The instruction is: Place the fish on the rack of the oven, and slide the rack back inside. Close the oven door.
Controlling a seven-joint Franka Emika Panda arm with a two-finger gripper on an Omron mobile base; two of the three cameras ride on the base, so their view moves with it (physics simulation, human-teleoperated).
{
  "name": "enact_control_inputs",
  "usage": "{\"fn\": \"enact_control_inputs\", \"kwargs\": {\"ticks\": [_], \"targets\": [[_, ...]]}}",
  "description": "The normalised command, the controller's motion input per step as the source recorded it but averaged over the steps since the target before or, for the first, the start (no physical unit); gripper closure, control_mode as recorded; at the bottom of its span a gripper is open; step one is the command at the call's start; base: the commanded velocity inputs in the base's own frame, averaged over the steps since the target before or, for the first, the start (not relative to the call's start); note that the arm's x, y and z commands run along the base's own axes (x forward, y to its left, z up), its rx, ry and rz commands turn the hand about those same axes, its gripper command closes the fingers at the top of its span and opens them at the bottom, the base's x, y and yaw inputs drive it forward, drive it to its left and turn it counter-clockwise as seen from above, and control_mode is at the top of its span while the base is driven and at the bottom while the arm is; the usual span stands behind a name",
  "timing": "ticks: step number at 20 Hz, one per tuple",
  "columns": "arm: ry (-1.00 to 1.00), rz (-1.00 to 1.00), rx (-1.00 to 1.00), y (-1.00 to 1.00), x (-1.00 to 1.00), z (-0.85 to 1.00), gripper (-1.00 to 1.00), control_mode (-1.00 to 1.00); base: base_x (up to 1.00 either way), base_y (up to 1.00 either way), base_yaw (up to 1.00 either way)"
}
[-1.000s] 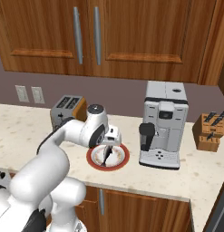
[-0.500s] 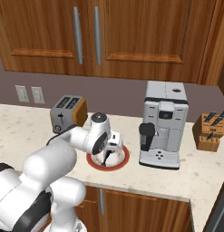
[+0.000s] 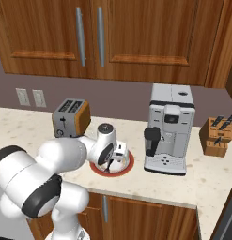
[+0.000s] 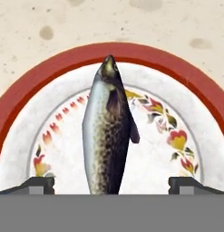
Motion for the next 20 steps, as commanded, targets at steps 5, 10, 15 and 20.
{"fn": "enact_control_inputs", "kwargs": {"ticks": [5,10,15,20], "targets": [[0.00,0.00,0.00,0.00,0.25,-0.46,-1.00,-1.00,0.00,0.00,0.00],[0.00,0.00,0.00,0.00,0.12,-0.27,1.00,-1.00,0.00,0.00,0.00],[0.00,0.01,0.00,0.00,0.00,0.00,1.00,-1.00,0.00,0.00,0.00],[-0.03,0.06,0.00,0.02,-0.07,0.12,1.00,-1.00,0.00,0.00,0.00]]}}
